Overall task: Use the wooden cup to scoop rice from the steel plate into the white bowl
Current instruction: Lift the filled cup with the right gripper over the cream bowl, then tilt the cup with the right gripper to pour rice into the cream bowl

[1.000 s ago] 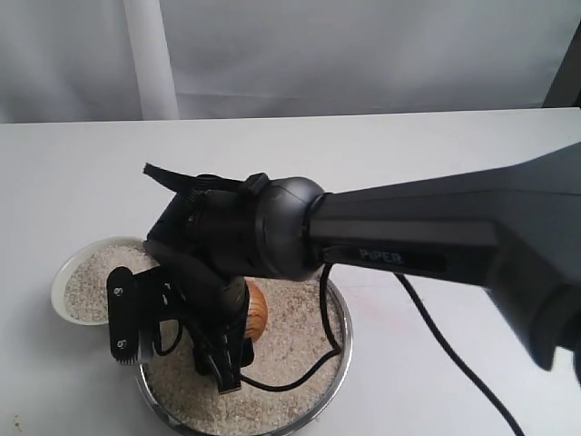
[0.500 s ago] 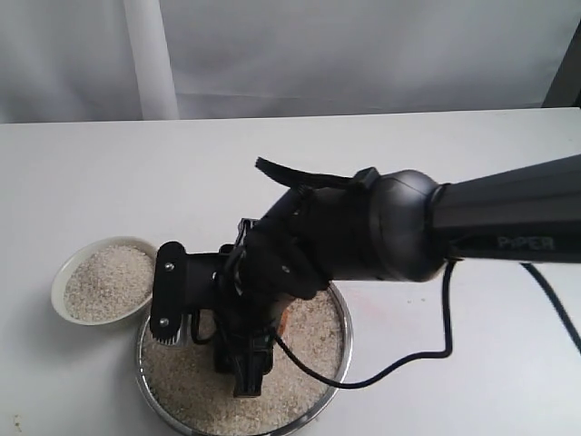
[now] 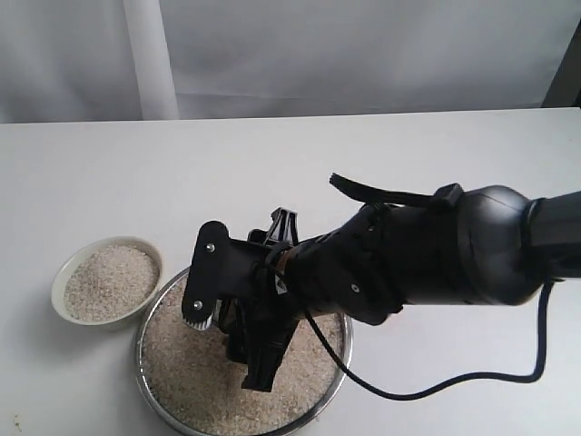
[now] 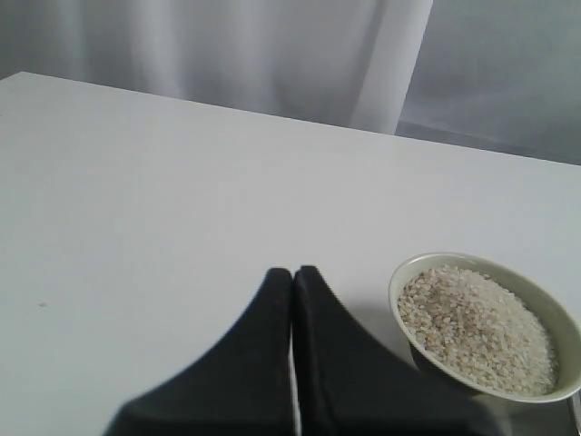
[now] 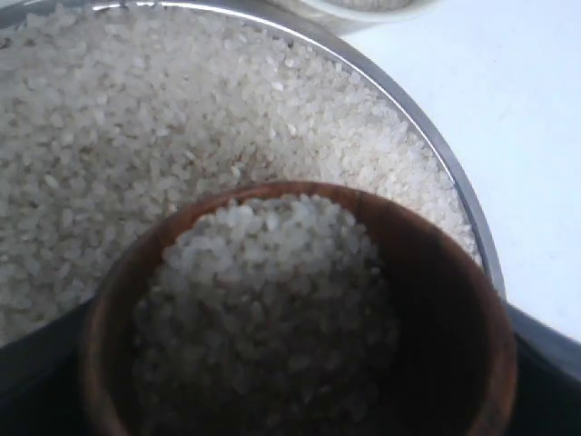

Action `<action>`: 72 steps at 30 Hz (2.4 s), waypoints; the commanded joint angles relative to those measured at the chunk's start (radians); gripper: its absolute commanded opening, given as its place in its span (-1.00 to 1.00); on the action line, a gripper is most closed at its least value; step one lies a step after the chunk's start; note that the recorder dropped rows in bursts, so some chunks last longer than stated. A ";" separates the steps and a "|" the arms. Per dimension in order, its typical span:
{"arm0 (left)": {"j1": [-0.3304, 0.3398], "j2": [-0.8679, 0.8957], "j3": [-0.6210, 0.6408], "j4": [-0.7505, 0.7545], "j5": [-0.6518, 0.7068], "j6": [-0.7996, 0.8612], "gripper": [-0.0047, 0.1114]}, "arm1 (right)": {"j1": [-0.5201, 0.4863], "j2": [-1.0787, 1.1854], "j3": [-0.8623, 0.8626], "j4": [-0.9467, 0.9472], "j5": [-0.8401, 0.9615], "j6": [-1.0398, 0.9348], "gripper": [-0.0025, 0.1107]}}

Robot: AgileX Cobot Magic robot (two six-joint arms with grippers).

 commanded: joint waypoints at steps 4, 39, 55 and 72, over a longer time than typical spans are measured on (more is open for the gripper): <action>-0.006 0.000 -0.001 -0.006 -0.006 -0.002 -0.92 | -0.005 -0.018 -0.135 -0.068 0.117 -0.010 -0.96; -0.006 0.000 -0.001 -0.006 -0.006 -0.002 -0.92 | 0.213 0.567 -1.099 -0.953 0.641 0.006 -0.96; -0.006 0.000 -0.001 -0.006 -0.006 -0.002 -0.92 | 0.234 0.567 -1.099 -1.010 0.644 -0.099 -0.96; -0.006 0.000 -0.001 -0.006 -0.006 -0.002 -0.92 | 0.234 0.567 -1.099 -1.128 0.655 -0.165 -0.96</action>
